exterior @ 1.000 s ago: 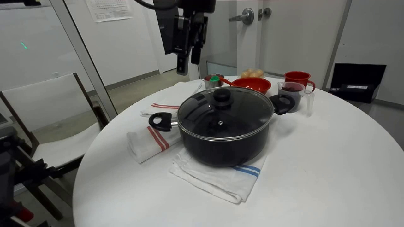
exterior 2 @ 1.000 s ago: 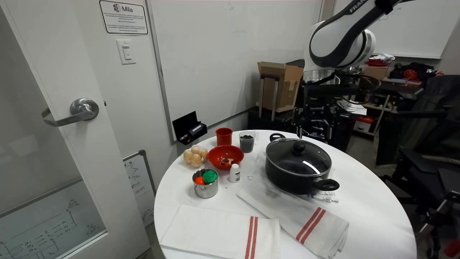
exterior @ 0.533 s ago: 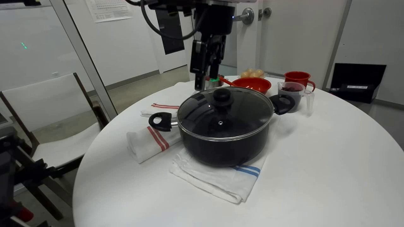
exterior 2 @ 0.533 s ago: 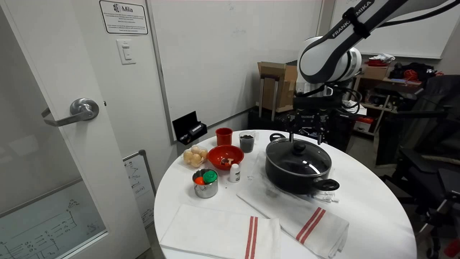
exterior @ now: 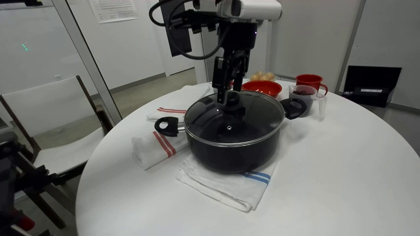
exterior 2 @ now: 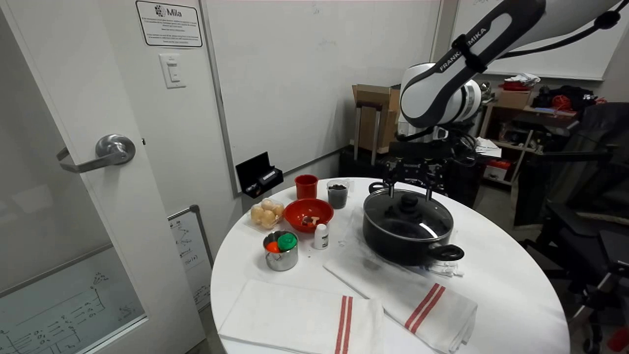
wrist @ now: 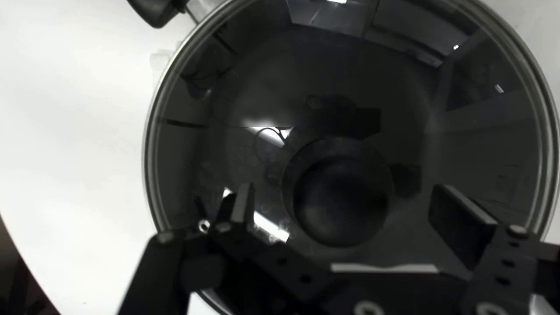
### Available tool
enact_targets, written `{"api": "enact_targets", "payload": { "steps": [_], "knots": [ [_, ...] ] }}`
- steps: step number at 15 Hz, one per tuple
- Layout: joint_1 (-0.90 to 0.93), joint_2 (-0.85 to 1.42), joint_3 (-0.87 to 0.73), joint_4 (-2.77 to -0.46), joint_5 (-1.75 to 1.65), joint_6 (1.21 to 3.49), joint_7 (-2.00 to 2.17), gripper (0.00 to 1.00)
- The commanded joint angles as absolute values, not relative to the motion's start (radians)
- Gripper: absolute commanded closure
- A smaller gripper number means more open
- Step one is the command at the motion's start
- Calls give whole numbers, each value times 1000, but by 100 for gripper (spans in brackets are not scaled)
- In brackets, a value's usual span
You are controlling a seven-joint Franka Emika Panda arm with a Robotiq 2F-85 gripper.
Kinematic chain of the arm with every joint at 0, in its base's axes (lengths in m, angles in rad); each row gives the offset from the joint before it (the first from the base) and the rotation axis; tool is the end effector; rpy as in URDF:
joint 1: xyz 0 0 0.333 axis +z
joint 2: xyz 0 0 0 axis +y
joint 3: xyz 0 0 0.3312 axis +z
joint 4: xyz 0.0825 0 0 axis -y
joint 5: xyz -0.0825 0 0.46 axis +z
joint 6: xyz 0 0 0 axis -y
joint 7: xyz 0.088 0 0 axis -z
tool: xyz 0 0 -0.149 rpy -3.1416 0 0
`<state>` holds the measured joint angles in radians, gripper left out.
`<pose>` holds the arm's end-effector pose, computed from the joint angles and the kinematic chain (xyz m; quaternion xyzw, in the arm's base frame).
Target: Remove the lid from the pot and place it on the table
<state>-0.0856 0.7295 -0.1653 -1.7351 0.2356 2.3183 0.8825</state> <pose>0.6839 -0.1638 0.0638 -0.8028 0.5923 0.0693 0.0032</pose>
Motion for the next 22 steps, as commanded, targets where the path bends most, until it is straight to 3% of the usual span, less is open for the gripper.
{"api": "enact_targets", "payload": {
  "steps": [1,2,4,10,22],
  "knots": [
    [-92,765,-166,-1691,257,2332,906,4],
    [-93,767,-165,-1689,257,2334,906,26],
    [-94,767,-164,-1686,258,2335,907,31],
    [-96,752,-163,-1691,257,2340,906,73],
    [-70,568,-145,-1880,251,2478,864,75]
  ]
}}
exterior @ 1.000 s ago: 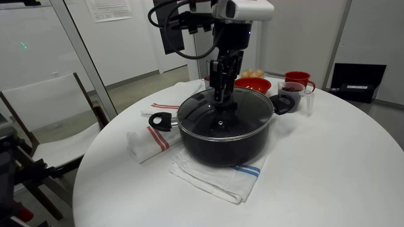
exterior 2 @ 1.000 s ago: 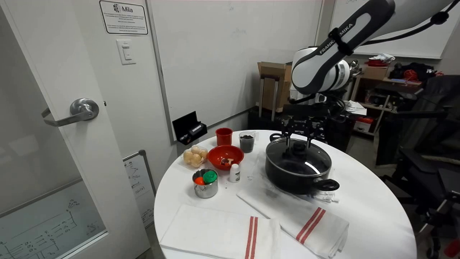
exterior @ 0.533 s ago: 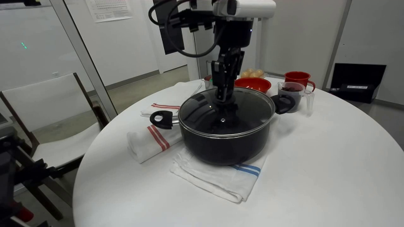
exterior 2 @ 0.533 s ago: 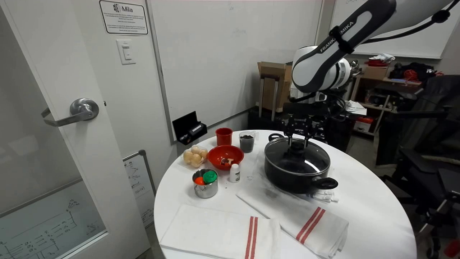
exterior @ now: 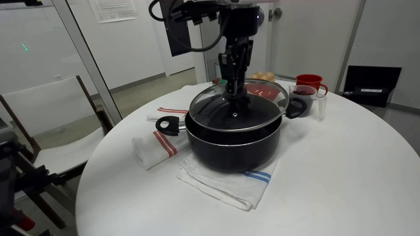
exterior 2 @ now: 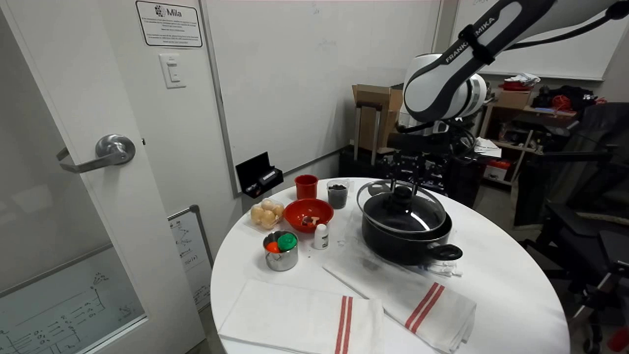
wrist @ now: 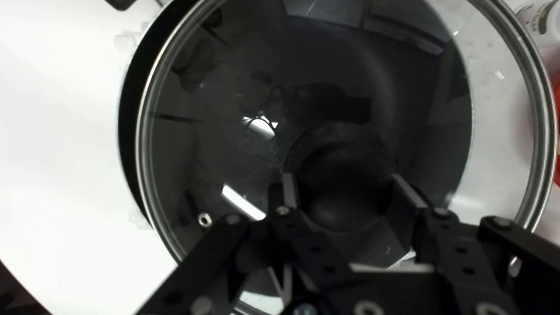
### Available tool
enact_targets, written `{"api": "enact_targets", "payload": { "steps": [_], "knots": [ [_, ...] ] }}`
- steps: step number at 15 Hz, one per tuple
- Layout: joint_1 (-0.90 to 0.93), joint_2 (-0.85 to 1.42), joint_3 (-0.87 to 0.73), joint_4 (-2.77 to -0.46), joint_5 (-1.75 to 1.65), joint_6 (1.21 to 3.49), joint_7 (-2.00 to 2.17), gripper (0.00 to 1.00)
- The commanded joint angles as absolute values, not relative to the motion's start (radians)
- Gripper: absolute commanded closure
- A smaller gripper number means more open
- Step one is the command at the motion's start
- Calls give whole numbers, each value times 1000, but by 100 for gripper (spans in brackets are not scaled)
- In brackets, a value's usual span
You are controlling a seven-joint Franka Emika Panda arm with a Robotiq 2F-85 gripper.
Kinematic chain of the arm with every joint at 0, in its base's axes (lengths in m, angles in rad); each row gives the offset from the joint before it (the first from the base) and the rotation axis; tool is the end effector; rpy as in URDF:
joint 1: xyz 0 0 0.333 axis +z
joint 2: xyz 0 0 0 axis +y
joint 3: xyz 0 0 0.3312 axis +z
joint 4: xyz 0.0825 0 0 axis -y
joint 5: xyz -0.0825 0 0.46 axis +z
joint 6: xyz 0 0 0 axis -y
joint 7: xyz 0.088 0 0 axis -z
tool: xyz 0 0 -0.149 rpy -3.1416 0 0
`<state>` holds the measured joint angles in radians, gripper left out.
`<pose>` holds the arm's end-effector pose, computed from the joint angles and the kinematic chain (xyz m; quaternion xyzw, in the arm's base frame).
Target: Remove the lid from the pot and place it on the table
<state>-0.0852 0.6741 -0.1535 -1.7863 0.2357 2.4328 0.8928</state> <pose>0.6926 -0.1611 0.0886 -0.8019 0.5968 0.0156 0.0242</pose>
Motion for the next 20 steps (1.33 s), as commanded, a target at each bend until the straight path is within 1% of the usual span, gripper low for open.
{"api": "enact_targets", "payload": {
  "steps": [1,4,10,20],
  "knots": [
    [-64,550,-142,-1890,245,2477,858,75],
    [-35,508,-135,-1900,221,2457,849,75],
    [46,495,-113,-1832,140,2366,837,75],
    [194,572,-49,-1654,-103,2121,705,75]
  ]
}}
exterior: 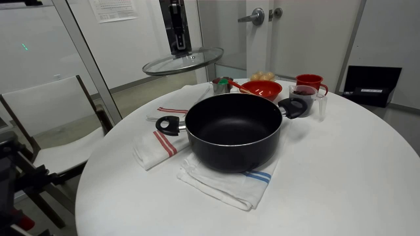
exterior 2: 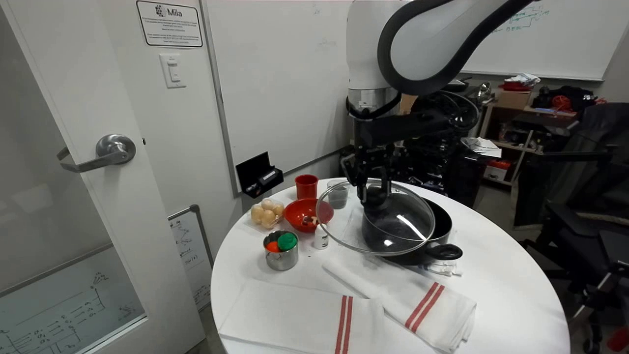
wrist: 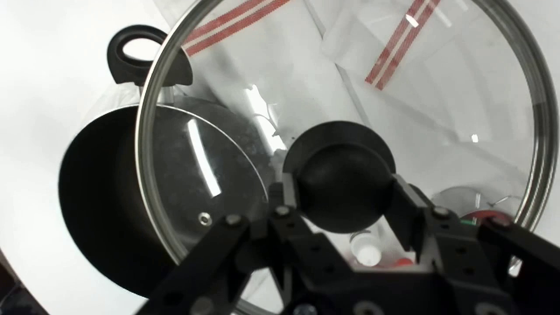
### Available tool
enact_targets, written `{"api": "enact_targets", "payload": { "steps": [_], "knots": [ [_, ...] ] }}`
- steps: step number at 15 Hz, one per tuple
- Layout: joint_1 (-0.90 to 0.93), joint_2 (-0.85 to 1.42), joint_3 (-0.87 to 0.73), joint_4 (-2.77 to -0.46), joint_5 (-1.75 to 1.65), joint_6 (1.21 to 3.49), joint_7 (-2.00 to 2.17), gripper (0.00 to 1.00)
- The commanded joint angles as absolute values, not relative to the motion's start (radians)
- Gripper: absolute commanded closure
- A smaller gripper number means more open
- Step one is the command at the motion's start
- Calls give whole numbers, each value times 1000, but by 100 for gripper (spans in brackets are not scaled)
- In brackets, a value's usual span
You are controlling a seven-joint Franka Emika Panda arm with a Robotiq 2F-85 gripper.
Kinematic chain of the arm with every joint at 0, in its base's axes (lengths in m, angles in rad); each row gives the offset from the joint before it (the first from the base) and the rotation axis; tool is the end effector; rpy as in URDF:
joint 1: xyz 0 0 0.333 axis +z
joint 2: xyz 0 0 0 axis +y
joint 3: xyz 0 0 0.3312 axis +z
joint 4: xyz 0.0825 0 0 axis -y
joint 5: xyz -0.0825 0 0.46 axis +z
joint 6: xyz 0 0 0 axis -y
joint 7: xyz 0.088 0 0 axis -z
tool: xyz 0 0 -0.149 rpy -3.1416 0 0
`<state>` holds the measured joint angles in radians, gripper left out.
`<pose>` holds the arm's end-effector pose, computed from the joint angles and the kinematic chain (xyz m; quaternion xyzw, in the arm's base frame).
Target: Remove the lid from the pot and place it on the table
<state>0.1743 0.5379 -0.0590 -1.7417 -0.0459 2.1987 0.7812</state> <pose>0.7147 0.0811 0.1835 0.9495 -0.3096 -0.0217 0.0474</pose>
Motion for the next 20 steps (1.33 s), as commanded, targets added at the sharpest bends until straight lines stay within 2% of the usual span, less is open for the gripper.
{"api": "enact_targets", "payload": {
  "steps": [1,10,20],
  "knots": [
    [202,591,-42,-1629,-118,2107,676,75],
    [217,793,-6,-1454,-106,2121,428,75],
    [197,1027,7,-1293,-37,2110,346,75]
  ]
}}
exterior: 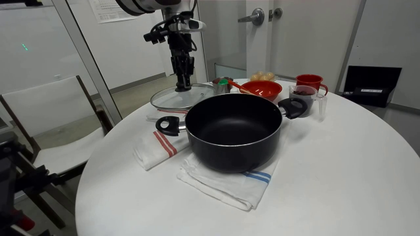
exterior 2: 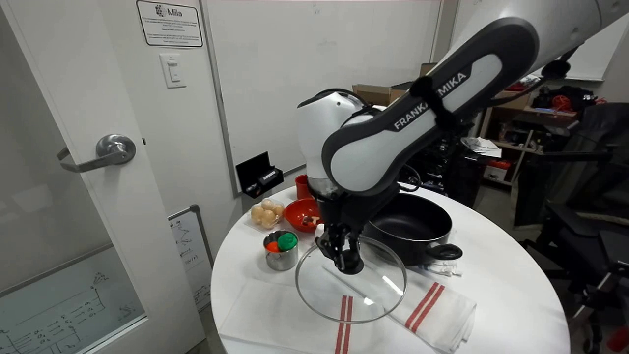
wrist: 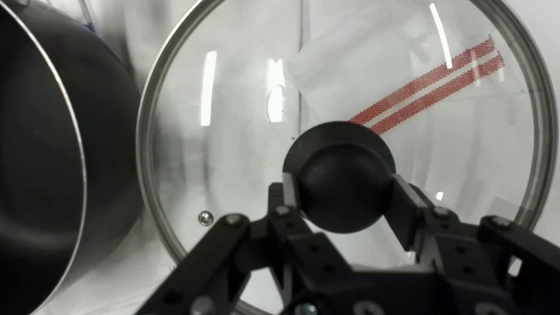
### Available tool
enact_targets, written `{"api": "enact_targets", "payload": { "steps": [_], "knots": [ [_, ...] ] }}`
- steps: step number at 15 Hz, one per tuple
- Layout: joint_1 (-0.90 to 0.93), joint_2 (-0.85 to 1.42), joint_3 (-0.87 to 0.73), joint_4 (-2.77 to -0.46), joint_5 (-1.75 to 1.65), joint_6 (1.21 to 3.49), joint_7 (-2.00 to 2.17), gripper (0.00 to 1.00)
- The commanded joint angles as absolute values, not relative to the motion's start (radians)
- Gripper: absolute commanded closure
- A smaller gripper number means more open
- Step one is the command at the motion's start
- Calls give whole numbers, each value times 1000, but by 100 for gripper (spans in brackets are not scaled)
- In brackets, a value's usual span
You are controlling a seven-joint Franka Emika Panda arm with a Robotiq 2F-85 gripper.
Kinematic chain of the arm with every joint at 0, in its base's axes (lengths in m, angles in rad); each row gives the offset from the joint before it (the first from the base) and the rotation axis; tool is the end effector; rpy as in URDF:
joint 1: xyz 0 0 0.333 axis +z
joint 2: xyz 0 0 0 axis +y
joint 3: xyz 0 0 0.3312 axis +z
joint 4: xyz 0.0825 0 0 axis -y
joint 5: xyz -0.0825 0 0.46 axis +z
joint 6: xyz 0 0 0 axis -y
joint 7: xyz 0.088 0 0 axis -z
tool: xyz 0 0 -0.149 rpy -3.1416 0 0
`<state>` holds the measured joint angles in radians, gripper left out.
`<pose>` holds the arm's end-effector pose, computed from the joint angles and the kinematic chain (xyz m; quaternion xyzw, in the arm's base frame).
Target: Remove the lid from the pot and place it on the table
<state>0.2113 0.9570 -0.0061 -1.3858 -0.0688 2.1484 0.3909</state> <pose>0.7481 0.1508 0.0315 0.9924 -0.0698 -0.0841 0.0567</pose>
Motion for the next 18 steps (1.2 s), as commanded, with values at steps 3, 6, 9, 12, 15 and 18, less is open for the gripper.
{"api": "enact_targets", "payload": {
  "steps": [3,6,9,12,15,18],
  "knots": [
    [195,1086,11,-1263,-25,2100,325,75],
    [196,1126,9,-1250,-22,2099,309,75],
    [188,1100,14,-1273,-13,2098,285,25],
    [183,1043,19,-1342,-16,2123,256,11],
    [178,968,25,-1427,-21,2142,218,0],
    [171,861,33,-1544,-25,2157,176,0]
  ]
}}
